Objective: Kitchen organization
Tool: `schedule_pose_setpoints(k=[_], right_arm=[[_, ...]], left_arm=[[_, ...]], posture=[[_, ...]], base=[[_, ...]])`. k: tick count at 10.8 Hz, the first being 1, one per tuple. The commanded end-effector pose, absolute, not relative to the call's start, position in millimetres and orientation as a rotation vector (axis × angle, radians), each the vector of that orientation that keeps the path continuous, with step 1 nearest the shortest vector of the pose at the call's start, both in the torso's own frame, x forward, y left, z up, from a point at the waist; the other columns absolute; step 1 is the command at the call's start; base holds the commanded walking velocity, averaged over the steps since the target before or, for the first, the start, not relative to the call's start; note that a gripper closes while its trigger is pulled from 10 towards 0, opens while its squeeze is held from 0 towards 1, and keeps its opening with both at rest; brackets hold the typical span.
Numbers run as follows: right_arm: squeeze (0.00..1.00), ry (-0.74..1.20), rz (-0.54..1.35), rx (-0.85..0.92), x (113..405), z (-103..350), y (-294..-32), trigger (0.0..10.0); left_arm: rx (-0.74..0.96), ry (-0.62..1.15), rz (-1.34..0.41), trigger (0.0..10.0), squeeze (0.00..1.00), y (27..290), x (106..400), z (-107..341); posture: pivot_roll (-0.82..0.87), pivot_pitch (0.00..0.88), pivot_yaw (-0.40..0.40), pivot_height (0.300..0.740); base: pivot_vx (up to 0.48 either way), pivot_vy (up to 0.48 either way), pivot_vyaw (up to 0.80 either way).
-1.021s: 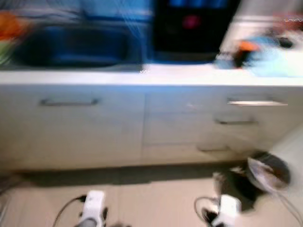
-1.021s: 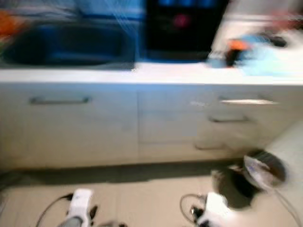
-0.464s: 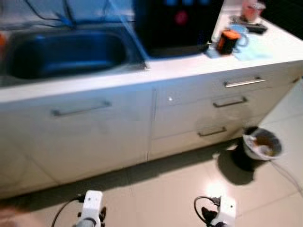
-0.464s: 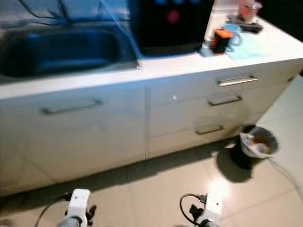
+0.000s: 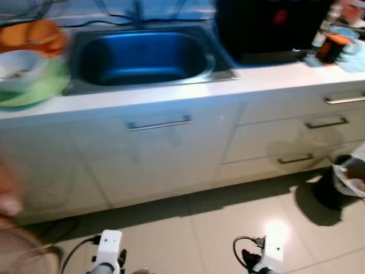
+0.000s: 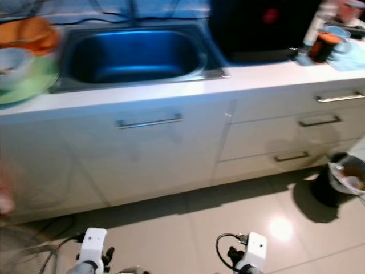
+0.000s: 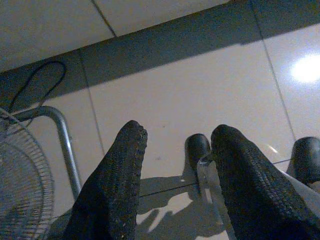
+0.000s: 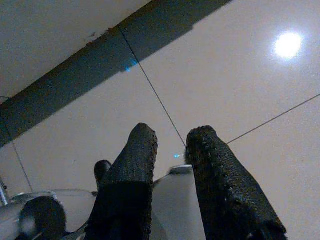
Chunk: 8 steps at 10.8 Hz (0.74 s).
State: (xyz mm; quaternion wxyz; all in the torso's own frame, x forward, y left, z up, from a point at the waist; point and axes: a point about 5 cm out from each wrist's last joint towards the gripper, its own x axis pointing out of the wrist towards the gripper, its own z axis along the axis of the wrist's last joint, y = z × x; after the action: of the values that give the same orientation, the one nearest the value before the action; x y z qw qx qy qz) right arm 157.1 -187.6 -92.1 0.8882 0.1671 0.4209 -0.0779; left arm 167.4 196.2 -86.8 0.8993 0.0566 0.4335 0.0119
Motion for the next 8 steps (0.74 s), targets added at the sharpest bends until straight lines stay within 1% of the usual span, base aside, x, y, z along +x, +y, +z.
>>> schedule_pose_setpoints(k=[1,2,8], right_arm=[[0.00,0.873,-0.186,0.340,156.0,-91.7,-194.7,10.0],[0.00,0.874,-0.179,0.331,156.4,-91.5,-194.9,10.0],[0.00,0.878,-0.172,0.322,155.4,-92.0,-194.3,10.0]], left_arm=[[0.105,0.895,0.015,10.0,0.00,189.3,167.8,-87.5],[0.104,0.894,0.016,10.0,0.00,189.2,167.9,-87.5],[0.106,0.893,0.010,10.0,0.00,189.8,167.0,-87.6]], posture=[[0.02,0.099,0.001,0.740],[0.02,0.097,0.001,0.740],[0.02,0.097,0.000,0.740]], base=[[0.000,0.000,0.00],[0.000,0.000,0.00],[0.000,0.000,0.78]])
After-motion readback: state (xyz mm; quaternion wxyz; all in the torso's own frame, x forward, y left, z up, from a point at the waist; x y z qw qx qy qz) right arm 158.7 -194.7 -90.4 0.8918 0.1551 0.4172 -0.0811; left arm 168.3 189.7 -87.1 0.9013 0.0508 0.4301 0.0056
